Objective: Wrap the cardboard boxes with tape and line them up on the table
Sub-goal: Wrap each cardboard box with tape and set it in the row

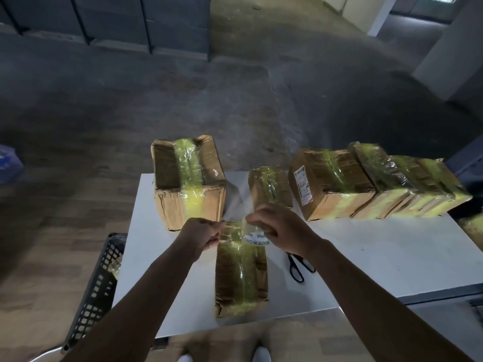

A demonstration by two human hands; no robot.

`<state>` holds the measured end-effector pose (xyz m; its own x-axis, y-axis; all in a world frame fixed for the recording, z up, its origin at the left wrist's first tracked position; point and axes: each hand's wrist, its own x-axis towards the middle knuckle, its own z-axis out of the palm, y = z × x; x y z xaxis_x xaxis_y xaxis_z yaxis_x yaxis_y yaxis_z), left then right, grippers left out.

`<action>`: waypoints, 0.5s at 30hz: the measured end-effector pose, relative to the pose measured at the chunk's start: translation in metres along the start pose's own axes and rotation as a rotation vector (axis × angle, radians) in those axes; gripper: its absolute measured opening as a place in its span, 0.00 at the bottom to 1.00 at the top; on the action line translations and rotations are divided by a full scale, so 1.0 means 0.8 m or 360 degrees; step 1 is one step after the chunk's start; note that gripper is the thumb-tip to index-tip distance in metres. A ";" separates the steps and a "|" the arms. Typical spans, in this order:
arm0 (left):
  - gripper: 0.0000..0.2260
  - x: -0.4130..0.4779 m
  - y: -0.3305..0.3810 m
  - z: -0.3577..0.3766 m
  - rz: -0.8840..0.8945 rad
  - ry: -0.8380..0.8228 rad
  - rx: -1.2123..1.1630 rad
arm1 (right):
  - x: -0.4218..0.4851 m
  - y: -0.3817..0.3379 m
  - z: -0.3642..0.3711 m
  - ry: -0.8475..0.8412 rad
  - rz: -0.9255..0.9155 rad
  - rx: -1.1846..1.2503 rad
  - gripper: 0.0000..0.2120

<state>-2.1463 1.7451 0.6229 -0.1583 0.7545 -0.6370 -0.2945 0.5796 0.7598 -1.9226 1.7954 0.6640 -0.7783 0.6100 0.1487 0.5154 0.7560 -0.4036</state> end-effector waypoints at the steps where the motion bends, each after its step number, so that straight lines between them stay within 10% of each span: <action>1: 0.05 0.002 -0.003 -0.003 -0.0003 0.0014 0.0004 | 0.004 -0.001 0.002 -0.0051 -0.0026 -0.0067 0.20; 15: 0.16 0.042 -0.062 -0.030 -0.0019 0.0218 0.0041 | 0.041 -0.017 0.031 -0.0371 0.0025 -0.0221 0.21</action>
<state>-2.1599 1.7338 0.5605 -0.2826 0.6993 -0.6566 -0.2734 0.5974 0.7539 -1.9640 1.7989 0.6524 -0.8229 0.5632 -0.0749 0.5600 0.7819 -0.2739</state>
